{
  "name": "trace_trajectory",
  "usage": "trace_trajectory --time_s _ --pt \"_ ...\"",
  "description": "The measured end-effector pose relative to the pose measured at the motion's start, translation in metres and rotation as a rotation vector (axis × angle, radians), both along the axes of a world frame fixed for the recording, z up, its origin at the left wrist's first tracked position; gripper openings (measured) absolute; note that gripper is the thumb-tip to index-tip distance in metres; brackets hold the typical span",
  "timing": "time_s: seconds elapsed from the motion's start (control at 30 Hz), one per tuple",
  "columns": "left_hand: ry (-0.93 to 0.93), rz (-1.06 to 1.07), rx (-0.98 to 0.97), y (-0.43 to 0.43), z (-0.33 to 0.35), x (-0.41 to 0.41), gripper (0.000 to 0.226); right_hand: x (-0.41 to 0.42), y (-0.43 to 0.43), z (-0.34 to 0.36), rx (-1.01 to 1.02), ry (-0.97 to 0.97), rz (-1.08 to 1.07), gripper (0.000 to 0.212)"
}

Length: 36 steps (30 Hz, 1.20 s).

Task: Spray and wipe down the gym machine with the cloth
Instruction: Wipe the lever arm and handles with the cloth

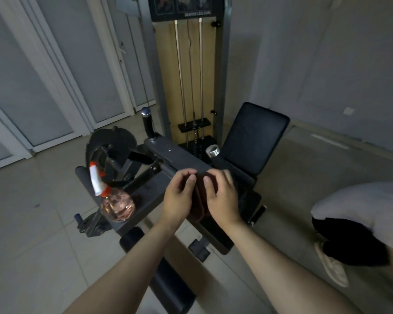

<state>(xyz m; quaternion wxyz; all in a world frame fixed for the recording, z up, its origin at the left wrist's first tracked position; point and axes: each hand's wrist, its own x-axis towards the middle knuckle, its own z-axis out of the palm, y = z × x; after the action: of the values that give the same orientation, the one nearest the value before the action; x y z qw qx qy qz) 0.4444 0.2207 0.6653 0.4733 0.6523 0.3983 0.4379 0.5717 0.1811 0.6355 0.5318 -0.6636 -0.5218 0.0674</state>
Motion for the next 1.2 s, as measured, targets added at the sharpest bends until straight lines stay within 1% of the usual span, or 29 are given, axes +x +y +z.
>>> trace_trajectory --time_s 0.07,0.13,0.2,0.27,0.3,0.33,0.4,0.43,0.47,0.5,0.6,0.67,0.7,0.8,0.83,0.87,0.93,1.0,1.07,1.1,1.13,1.2 --pt "0.066 0.023 0.168 0.004 0.013 0.023 0.018 0.019 0.0 0.011 0.165 -0.102 -0.068 0.025" --pt "0.115 0.109 0.317 0.01 0.027 0.042 0.02 0.033 0.007 0.021 0.275 -0.153 -0.087 0.02" --pt "0.117 0.164 0.406 0.017 0.039 0.06 0.021 0.045 0.017 0.033 0.306 -0.162 -0.073 0.02" --pt "0.112 0.205 0.432 0.028 0.046 0.074 0.023 0.053 0.031 0.044 0.229 -0.082 0.013 0.022" --pt "0.118 0.22 0.406 0.035 0.047 0.08 0.024 0.054 0.038 0.049 0.147 -0.027 0.069 0.025" --pt "0.122 0.225 0.338 0.041 0.047 0.084 0.026 0.053 0.044 0.053 0.057 0.029 0.124 0.028" --pt "0.066 0.178 0.097 0.048 0.044 0.085 0.027 0.053 0.053 0.057 -0.065 0.122 0.216 0.035" --pt "0.003 0.132 -0.035 0.048 0.042 0.084 0.025 0.054 0.057 0.057 -0.084 0.137 0.243 0.036" --pt "-0.052 0.1 -0.126 0.046 0.039 0.082 0.023 0.056 0.059 0.057 -0.088 0.132 0.26 0.035" --pt "-0.08 0.09 -0.167 0.043 0.036 0.079 0.021 0.059 0.062 0.058 -0.093 0.126 0.272 0.033" --pt "-0.128 0.125 -0.193 0.034 0.03 0.075 0.022 0.065 0.078 0.067 -0.145 0.141 0.278 0.022" --pt "-0.174 0.144 -0.233 0.032 0.03 0.076 0.024 0.068 0.088 0.077 -0.2 0.205 0.276 0.02" --pt "-0.201 0.146 -0.259 0.031 0.031 0.077 0.025 0.07 0.092 0.079 -0.226 0.266 0.264 0.021" --pt "-0.252 0.151 -0.31 0.03 0.036 0.078 0.027 0.08 0.093 0.075 -0.296 0.56 0.167 0.023" --pt "-0.24 0.143 -0.31 0.029 0.037 0.078 0.026 0.082 0.089 0.072 -0.292 0.6 0.14 0.023" --pt "-0.224 0.133 -0.308 0.028 0.038 0.079 0.026 0.081 0.084 0.068 -0.257 0.59 0.135 0.023" --pt "-0.214 0.116 -0.309 0.027 0.038 0.08 0.026 0.073 0.073 0.064 -0.118 0.504 0.204 0.023" --pt "-0.216 0.104 -0.315 0.026 0.039 0.08 0.026 0.062 0.062 0.061 0.003 0.328 0.273 0.031" --pt "-0.198 0.104 -0.291 0.025 0.041 0.08 0.025 0.057 0.061 0.05 0.077 0.108 0.258 0.036" --pt "-0.193 0.105 -0.288 0.025 0.042 0.08 0.024 0.058 0.063 0.046 0.081 0.074 0.242 0.035" --pt "-0.195 0.107 -0.292 0.024 0.042 0.079 0.023 0.06 0.064 0.045 0.074 0.095 0.23 0.033" --pt "-0.204 0.113 -0.287 0.022 0.042 0.081 0.024 0.065 0.068 0.045 0.056 0.197 0.233 0.028"
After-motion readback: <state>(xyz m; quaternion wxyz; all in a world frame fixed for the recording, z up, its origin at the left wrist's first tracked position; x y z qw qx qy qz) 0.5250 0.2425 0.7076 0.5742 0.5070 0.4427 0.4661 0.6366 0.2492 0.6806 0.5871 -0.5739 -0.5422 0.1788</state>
